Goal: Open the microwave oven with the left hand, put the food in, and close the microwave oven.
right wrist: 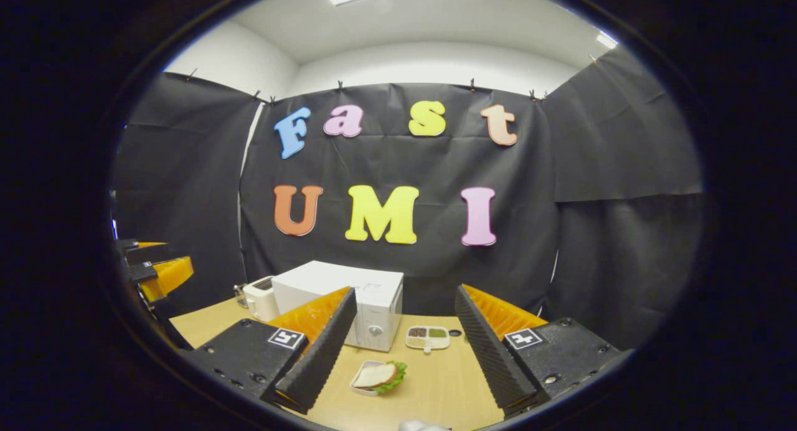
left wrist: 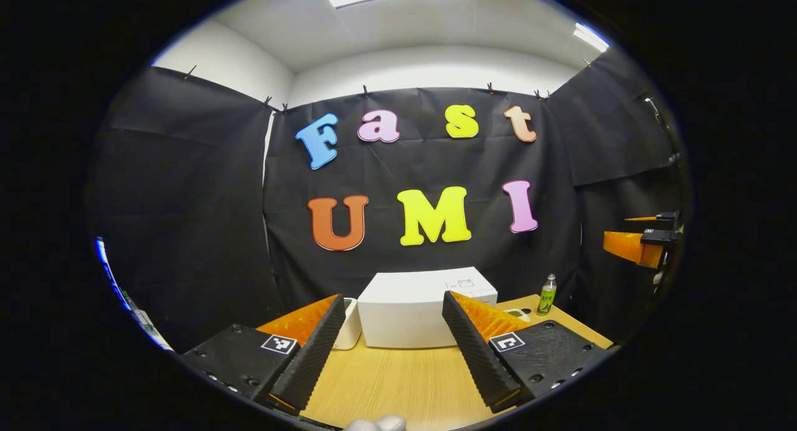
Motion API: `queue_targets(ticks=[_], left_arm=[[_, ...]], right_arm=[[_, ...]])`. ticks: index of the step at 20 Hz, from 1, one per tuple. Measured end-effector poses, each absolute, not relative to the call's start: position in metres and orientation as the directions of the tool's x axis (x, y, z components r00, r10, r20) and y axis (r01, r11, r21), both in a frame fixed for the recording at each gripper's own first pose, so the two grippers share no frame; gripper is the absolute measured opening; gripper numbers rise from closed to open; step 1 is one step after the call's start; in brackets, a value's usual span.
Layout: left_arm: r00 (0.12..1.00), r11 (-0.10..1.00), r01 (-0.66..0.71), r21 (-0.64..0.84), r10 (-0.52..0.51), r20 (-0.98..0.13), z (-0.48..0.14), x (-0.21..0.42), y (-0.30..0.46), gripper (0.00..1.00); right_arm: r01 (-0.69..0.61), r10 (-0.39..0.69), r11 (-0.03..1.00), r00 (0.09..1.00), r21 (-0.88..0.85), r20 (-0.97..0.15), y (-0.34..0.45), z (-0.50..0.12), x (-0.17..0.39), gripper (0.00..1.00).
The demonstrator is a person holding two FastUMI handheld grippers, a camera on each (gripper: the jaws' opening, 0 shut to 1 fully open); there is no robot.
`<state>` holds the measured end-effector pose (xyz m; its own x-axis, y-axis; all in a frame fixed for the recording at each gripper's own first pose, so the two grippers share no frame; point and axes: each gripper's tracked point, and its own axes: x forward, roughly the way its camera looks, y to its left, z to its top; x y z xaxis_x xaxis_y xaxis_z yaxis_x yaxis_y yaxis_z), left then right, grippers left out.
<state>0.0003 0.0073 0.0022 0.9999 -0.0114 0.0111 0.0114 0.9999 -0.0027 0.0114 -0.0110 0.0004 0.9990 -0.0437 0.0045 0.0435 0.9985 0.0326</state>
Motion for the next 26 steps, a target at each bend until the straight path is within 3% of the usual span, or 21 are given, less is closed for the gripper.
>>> queue_targets(ticks=[7,11,14,16,17,18,19,25,26], left_arm=[[1.0,1.0,0.025,-0.013,-0.025,0.01,0.001,0.011,0.003,0.93],[0.999,0.999,0.048,-0.005,-0.048,-0.006,-0.018,0.031,-0.01,0.96],[0.996,0.996,0.091,-0.016,-0.091,-0.014,-0.045,0.064,-0.038,0.96],[0.993,0.992,0.118,-0.038,-0.119,-0.026,-0.067,0.088,-0.059,0.96],[0.991,0.99,0.131,-0.047,-0.132,-0.03,-0.078,0.101,-0.07,0.96],[0.988,0.988,0.146,-0.054,-0.148,-0.035,-0.088,0.115,-0.084,1.0],[0.986,0.985,0.162,-0.064,-0.165,-0.035,-0.099,0.128,-0.097,0.96],[0.979,0.981,0.189,-0.039,-0.191,-0.065,-0.172,0.222,-0.161,0.96],[0.979,0.983,0.182,-0.027,-0.183,-0.089,-0.187,0.24,-0.167,0.97]], right_arm=[[0.052,-0.052,0.998,0.999,0.047,0.0,-0.014,-0.002,0.013,0.95],[0.063,-0.063,0.997,0.998,0.048,0.001,-0.022,0.001,0.013,0.95],[0.08,-0.08,0.995,0.997,0.057,0.001,-0.032,0.005,0.011,1.0],[0.104,-0.104,0.993,0.995,0.056,-0.003,-0.042,0.008,0.009,0.95],[0.117,-0.117,0.992,0.993,0.049,-0.003,-0.047,0.011,0.008,1.0],[0.126,-0.126,0.991,0.992,0.037,-0.005,-0.051,0.012,0.006,0.95],[0.138,-0.138,0.99,0.99,0.029,-0.014,-0.055,0.012,0.005,0.95],[0.2,-0.2,0.98,0.977,-0.004,-0.074,-0.08,0.001,-0.005,0.95],[0.209,-0.209,0.978,0.975,-0.01,-0.08,-0.083,0.0,-0.007,1.0]])
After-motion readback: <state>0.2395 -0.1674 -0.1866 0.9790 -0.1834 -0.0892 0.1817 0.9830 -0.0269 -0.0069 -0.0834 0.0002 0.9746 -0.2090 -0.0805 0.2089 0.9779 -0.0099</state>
